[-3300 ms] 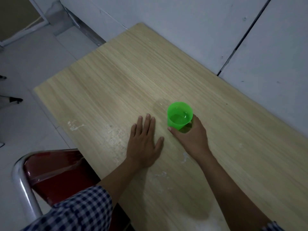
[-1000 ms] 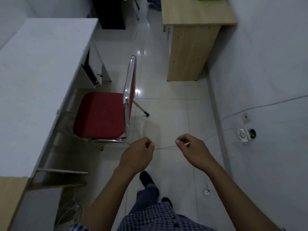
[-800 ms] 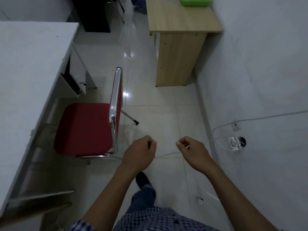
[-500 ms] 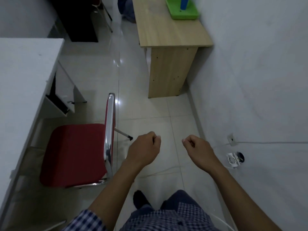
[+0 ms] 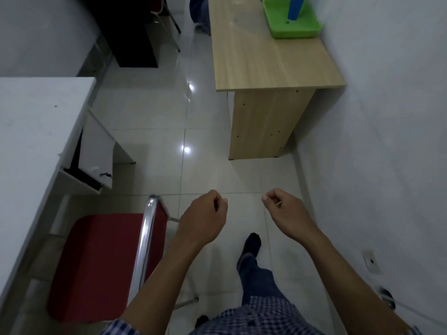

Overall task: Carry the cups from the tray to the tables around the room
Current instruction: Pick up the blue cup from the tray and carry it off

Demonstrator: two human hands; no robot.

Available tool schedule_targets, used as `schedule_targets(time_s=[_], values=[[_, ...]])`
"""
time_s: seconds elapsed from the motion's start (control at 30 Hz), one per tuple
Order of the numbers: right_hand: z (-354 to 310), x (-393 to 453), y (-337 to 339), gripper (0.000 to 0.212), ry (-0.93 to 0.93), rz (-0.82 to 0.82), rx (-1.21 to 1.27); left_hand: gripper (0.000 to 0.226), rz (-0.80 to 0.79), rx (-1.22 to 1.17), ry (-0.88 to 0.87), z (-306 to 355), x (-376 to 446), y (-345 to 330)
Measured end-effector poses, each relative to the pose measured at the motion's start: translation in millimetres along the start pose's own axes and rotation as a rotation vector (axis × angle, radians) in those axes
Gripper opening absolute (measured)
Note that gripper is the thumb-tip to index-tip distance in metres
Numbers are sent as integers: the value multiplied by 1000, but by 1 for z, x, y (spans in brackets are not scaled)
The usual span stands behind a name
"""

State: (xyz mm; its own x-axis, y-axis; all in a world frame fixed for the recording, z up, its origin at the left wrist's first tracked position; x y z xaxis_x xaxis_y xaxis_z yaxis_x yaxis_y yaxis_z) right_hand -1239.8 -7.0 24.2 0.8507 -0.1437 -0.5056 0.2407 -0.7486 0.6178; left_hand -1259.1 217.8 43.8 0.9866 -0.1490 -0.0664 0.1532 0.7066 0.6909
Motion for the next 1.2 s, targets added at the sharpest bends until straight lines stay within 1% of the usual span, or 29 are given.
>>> schedule_targets(time_s=[0.07,0.1,0.2,0.27,0.43,0.6,0.7,0.77,0.87,1.03,1.1,1.2], values=[[-17,42,11,11,9,-37,12,26,5,-8,28,-1,38,2],[-24,62,18,10,12,-49,20,27,-5,13,35,-1,58,2],[-45,115,47,34,34,-43,18,53,-27,56,33,7,120,6],[-60,144,62,44,51,-41,-9,62,-6,86,0,16,157,13],[-94,197,90,57,71,-35,-30,73,-82,185,-11,26,227,26],[-126,242,103,84,30,-75,38,78,-109,246,-47,25,291,40],[-148,274,106,94,1,-82,48,82,-111,241,-73,13,338,52],[-164,298,105,99,-28,-79,58,84,-104,189,-87,1,371,62],[-188,337,102,89,-55,-33,81,82,-81,123,-128,-19,420,80],[-251,409,89,71,-163,71,124,74,-140,155,-194,-58,516,139],[-275,430,86,68,-185,124,123,70,-158,192,-248,-67,548,162],[-303,456,80,71,-213,157,185,66,-198,235,-291,-78,593,187]])
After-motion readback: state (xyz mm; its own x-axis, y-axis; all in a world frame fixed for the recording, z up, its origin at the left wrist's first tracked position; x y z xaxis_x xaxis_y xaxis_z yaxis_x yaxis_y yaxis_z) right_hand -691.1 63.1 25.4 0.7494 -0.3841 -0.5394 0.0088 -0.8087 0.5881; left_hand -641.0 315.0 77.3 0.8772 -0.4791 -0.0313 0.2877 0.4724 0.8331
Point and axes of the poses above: each hand's wrist, its own x-axis towards the middle knuckle, its own y-axis out of the back of the hand, z = x × y, the point moved 6 cm from there along x, towards the middle knuckle, and after that the axes turned 15 degrees about -y, right-handed, at the moved point
